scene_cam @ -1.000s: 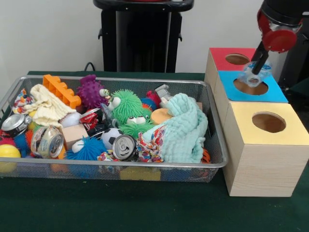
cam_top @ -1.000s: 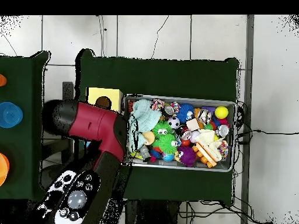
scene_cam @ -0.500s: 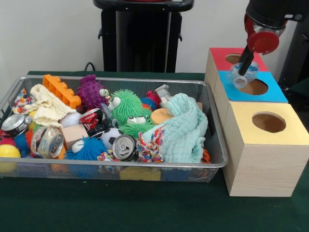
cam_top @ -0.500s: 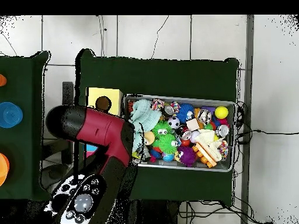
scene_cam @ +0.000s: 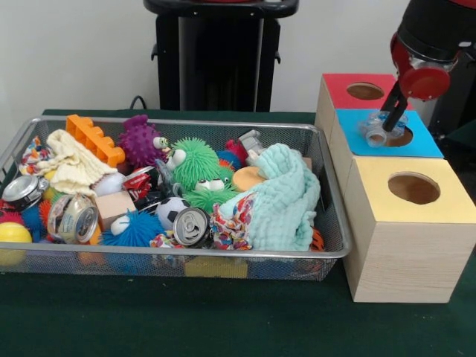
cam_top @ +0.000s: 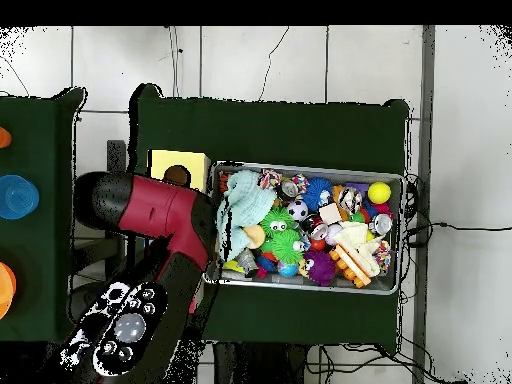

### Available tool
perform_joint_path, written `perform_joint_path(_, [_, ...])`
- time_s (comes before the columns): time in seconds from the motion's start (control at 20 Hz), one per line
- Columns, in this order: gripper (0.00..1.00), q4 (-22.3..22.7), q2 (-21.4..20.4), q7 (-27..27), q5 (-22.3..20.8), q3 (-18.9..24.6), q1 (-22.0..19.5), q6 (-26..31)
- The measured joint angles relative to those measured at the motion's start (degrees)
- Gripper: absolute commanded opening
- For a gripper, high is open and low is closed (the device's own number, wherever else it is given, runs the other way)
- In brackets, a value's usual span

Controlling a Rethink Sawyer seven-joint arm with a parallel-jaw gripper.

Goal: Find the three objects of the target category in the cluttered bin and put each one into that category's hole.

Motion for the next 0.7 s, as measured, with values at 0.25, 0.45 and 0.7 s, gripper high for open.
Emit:
perform_joint_path(0.25, [0.00,-1.16,0.56,0.00,0.24,0.01,0.35,0.63])
perform_joint_path(0.45, [0.00,-1.24,0.60,0.00,0.50,0.01,0.34,0.62])
perform_joint_path(0.7, [0.00,-1.28,0.65,0.00,0.72,0.00,0.34,0.62])
